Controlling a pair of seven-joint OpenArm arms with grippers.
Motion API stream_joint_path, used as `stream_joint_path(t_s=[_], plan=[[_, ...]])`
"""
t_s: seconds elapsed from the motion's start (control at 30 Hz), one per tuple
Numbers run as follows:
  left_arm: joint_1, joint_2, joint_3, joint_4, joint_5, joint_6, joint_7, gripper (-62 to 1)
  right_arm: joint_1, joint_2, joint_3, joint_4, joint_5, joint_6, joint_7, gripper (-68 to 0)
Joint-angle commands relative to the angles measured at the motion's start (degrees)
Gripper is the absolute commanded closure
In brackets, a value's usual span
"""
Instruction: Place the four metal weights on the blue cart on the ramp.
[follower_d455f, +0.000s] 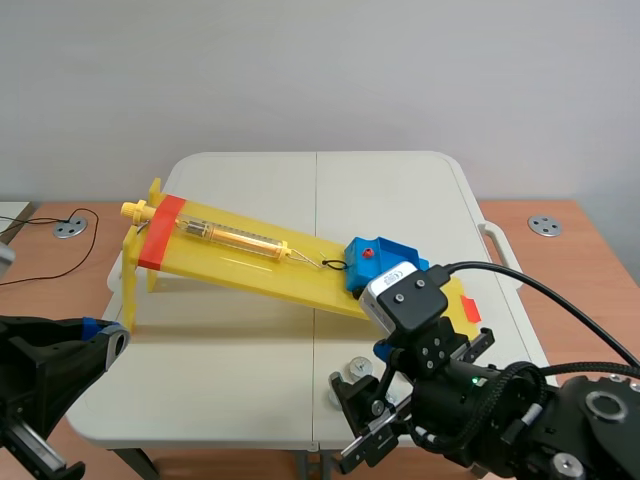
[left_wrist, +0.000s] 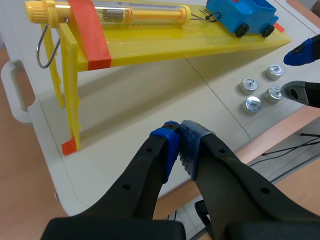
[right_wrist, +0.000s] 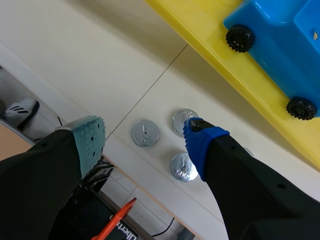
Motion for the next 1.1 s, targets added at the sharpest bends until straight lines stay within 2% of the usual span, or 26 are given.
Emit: stream_joint_path(t_s=[0.0, 0.07, 0.23, 0.37, 0.47, 0.6, 0.87, 1.07], plan=[[-1.3, 0.2, -0.6, 3.7, -4.2, -1.4, -5.2, -2.7, 3.7, 0.0, -1.0, 2.5, 0.2, -2.7, 5.0, -34.0], [-1.3, 0.2, -0.6, 3.7, -4.2, -1.4, -5.2, -2.7, 4.5, 0.0, -2.2, 1.6, -0.4, -2.8, 5.0, -32.9], [-1.3, 0.2, -0.6, 3.7, -4.2, -1.4, -5.1, -2.7, 5.3, -0.8, -4.1, -0.7, -2.5, -5.6, 5.4, -29.9], [-1.3, 0.2, -0.6, 3.7, -4.2, -1.4, -5.1, -2.7, 6.3, -1.9, -5.2, -2.9, -3.0, -5.8, 5.4, -29.8], [-1.3, 0.2, -0.6, 3.7, -4.2, -1.4, -5.1, -2.7, 7.1, -2.6, -6.1, -4.3, -4.6, -7.4, 5.4, -29.8], [-1.3, 0.2, -0.6, 3.7, -4.2, -1.4, -5.1, -2.7, 8.2, -2.9, -7.6, -5.7, -5.3, -7.5, 6.1, -29.8], [-1.3, 0.2, -0.6, 3.7, -4.2, -1.4, -5.1, -2.8, 9.6, -4.6, -8.9, -8.9, -6.6, -10.3, 6.3, -29.8], [-1.3, 0.2, -0.6, 3.7, -4.2, -1.4, -5.1, -2.7, 10.4, -4.8, -8.9, -10.1, -6.8, -10.2, 7.6, -29.8]])
